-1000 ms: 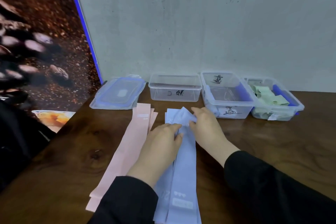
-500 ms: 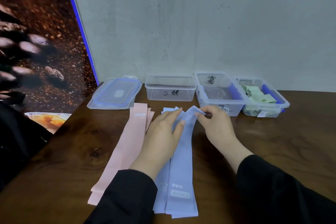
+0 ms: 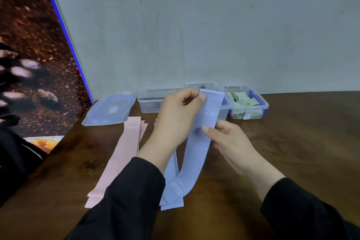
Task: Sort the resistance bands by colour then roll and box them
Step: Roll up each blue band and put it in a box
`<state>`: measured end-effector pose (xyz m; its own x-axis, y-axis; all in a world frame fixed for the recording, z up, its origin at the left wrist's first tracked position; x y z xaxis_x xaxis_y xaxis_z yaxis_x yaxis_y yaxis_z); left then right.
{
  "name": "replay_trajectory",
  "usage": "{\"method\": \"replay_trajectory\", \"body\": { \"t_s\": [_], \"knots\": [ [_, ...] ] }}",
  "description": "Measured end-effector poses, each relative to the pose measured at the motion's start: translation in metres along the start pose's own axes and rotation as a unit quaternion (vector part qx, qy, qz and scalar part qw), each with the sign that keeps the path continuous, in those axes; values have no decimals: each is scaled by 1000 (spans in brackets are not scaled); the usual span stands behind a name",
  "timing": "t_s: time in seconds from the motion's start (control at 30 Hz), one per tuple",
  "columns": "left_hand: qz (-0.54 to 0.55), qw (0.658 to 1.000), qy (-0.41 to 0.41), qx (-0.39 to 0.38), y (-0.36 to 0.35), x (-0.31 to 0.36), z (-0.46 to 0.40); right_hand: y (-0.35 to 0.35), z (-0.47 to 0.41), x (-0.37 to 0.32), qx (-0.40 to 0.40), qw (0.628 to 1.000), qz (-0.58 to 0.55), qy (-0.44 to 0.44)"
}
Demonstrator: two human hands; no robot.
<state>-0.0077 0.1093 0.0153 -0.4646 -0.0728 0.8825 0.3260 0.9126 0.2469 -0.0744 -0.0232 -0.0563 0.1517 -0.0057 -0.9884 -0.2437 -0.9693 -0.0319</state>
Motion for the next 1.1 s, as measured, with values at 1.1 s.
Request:
{"method": "replay_trajectory", "body": {
  "t_s": [1.1],
  "knots": [
    [-355, 913, 22, -199, -106, -114, 55, 88, 62, 70, 38, 843, 536, -7]
  ]
}}
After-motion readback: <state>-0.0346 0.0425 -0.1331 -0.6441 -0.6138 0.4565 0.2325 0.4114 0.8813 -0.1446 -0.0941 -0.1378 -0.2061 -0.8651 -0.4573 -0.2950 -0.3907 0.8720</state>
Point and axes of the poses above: each hand's wrist, its own z-axis away from the middle knuckle, its own y-axis out of the back of the hand, x = y × z, the point moved 3 cm from there along -z, towards the middle knuckle, and after that the axes turned 1 degree about -y, right-handed, at the moved point
